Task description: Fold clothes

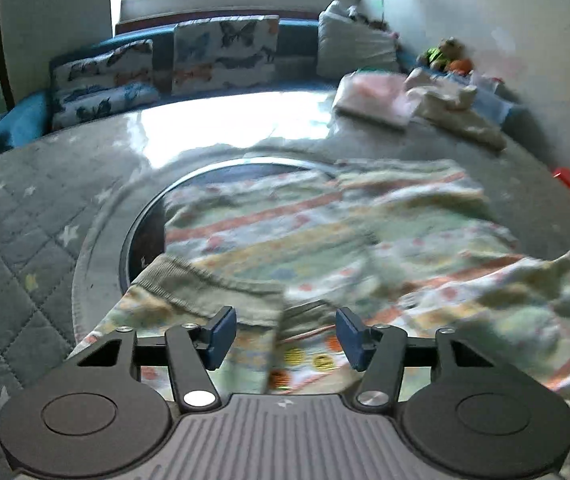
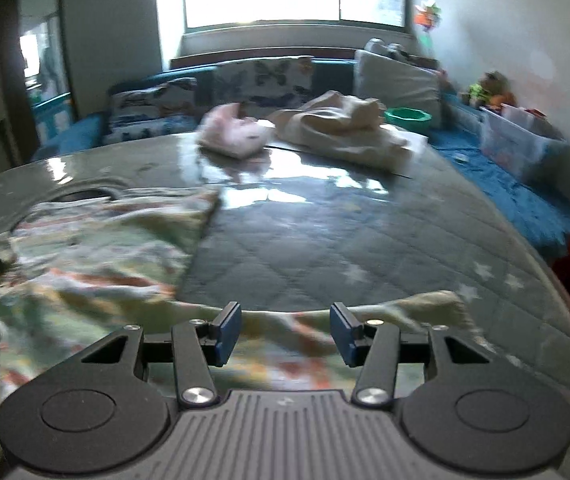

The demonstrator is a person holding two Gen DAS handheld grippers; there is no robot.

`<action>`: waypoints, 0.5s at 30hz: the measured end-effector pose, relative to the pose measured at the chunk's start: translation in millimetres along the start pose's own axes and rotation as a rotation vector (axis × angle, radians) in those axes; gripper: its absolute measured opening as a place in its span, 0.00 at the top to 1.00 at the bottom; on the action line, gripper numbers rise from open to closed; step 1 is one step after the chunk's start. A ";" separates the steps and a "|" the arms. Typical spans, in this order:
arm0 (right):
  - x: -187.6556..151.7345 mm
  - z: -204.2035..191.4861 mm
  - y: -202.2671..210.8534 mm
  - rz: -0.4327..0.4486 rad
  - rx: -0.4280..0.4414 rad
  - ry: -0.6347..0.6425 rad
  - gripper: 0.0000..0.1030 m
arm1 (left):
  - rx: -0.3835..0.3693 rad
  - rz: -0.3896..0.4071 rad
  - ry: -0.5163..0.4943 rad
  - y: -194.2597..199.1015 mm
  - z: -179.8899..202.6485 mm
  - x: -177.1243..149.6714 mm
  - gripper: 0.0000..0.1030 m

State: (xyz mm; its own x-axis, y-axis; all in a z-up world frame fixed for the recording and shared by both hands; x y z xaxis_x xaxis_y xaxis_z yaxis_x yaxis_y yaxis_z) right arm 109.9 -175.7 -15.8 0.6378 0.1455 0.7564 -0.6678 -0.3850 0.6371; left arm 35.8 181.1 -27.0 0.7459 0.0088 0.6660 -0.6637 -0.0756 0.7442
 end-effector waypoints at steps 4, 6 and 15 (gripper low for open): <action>-1.9 -23.2 1.9 -0.010 0.054 0.044 0.49 | 0.028 -0.005 -0.040 -7.3 0.9 -3.1 0.51; -2.9 -34.2 3.3 -0.012 0.078 0.069 0.49 | 0.039 0.001 -0.047 -8.7 -0.6 -3.1 0.58; -7.4 -73.9 10.1 -0.011 0.169 0.147 0.48 | 0.061 0.065 0.028 12.9 -27.0 -6.7 0.94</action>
State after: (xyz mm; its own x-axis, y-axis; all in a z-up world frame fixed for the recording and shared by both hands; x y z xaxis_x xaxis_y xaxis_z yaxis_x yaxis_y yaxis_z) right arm 70.1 -113.3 -4.1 0.5731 0.2773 0.7711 -0.5797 -0.5279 0.6207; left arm 20.7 207.0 -20.5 0.6992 0.0293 0.7144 -0.7050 -0.1379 0.6957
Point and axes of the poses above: each gripper's, at about its wrist camera, not at the fingertips, and y roughly against the way its jaws point, z to its right, x to its top, the point moved 2 cm from there along -y, roughly the way its jaws point, and after that the axes turned 8 degrees about -y, right-handed, at the moved point
